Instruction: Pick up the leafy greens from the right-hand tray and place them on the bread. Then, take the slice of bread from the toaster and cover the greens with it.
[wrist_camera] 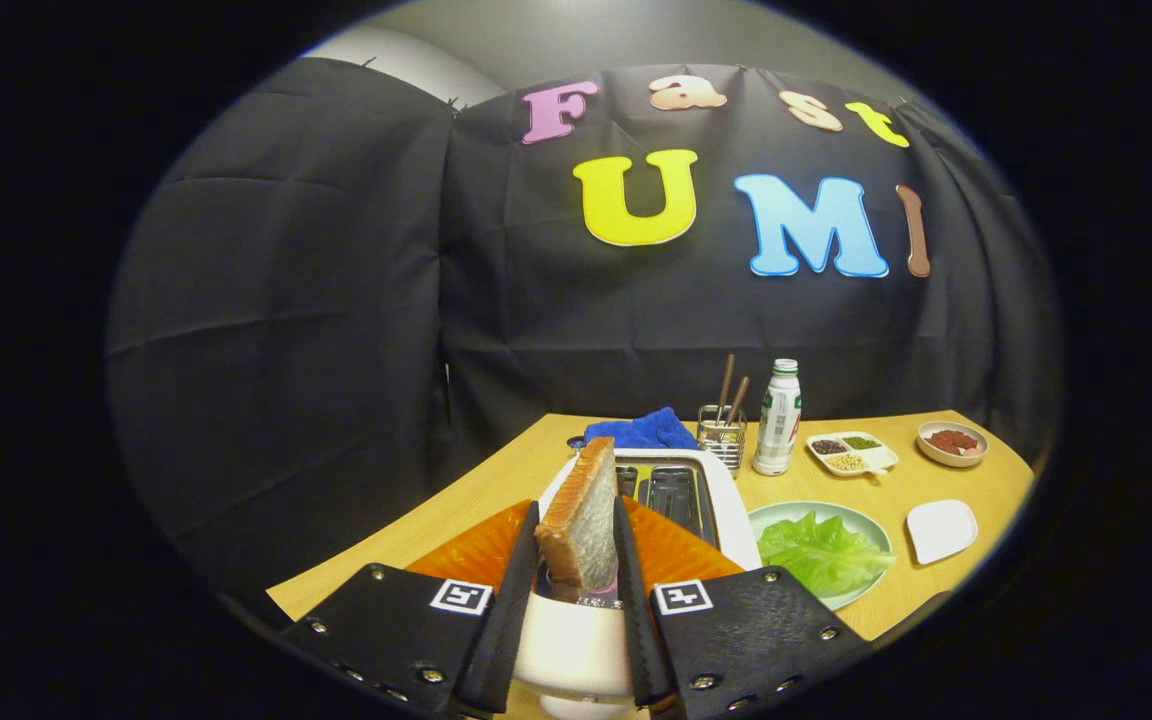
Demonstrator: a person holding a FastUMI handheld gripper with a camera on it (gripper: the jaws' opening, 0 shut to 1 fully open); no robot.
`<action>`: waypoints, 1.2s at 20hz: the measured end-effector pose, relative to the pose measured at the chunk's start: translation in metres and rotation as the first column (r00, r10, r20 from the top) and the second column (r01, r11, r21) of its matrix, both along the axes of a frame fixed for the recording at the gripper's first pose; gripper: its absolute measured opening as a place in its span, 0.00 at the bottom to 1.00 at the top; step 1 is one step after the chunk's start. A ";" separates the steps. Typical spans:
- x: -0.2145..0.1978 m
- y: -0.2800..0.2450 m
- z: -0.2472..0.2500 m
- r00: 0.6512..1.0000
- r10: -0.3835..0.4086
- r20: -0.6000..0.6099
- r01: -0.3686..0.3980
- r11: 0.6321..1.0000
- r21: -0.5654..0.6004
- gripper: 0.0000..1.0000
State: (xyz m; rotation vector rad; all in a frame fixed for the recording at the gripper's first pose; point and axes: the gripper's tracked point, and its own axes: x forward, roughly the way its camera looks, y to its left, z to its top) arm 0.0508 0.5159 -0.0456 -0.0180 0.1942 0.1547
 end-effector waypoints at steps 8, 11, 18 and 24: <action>0.007 -0.003 -0.001 1.000 -0.015 0.004 0.015 1.000 -0.018 0.08; 0.010 -0.005 -0.004 1.000 -0.005 0.001 0.005 1.000 -0.005 0.08; 0.011 -0.007 0.009 1.000 0.017 0.011 -0.017 1.000 0.007 0.08; 0.006 -0.010 0.036 0.998 0.040 0.053 -0.043 0.998 0.040 0.08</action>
